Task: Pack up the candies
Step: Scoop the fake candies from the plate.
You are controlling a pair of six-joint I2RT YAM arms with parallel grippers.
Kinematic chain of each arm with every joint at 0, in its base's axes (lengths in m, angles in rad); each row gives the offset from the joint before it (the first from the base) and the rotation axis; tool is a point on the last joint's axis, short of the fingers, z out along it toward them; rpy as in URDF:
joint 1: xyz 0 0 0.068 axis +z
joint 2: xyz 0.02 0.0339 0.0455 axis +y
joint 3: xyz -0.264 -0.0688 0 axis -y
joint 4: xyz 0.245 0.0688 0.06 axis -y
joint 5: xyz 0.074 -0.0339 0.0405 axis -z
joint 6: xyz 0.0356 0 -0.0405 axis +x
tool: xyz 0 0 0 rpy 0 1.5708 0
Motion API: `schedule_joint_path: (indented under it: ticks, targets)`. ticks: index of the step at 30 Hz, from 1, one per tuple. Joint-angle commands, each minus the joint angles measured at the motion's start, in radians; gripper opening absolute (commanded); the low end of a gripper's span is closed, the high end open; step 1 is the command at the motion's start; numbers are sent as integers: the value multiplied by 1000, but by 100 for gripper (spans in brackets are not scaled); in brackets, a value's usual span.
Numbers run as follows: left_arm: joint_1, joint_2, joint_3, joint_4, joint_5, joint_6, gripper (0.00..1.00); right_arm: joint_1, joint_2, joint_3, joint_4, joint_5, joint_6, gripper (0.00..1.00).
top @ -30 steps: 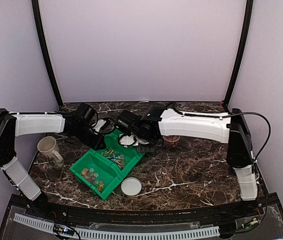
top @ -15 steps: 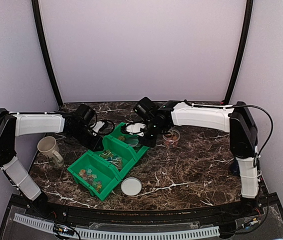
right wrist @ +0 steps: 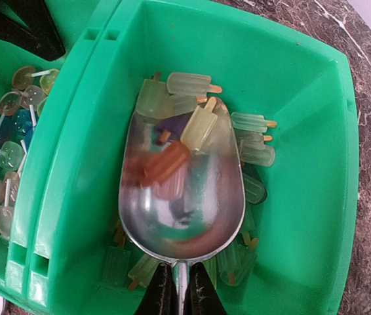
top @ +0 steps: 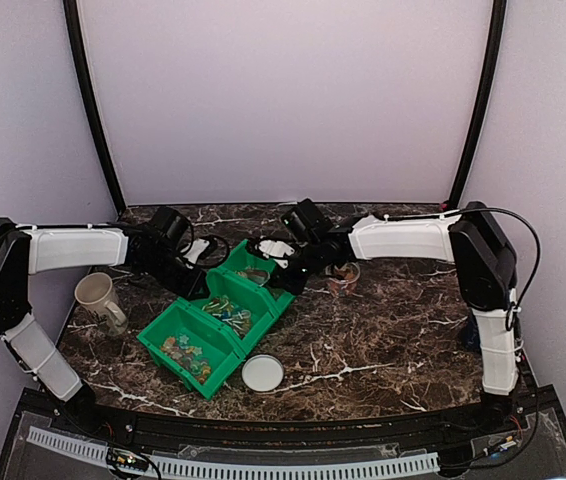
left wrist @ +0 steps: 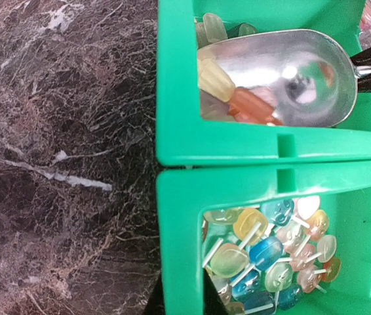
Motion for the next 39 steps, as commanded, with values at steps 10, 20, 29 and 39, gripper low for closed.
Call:
schedule_joint_path:
  ticks: [10, 20, 29, 39]
  targets:
    - [-11, -85, 47, 142, 89, -9, 0, -6, -132, -216, 256, 63, 108, 0]
    - [-10, -69, 51, 130, 76, -12, 0, -6, -251, -327, 293, 188, 116, 0]
    - [-10, -65, 54, 122, 70, -13, 0, -8, -341, -406, 348, 217, 131, 0]
    - [-9, -66, 54, 117, 64, -10, 0, -8, -413, -468, 439, 244, 141, 0]
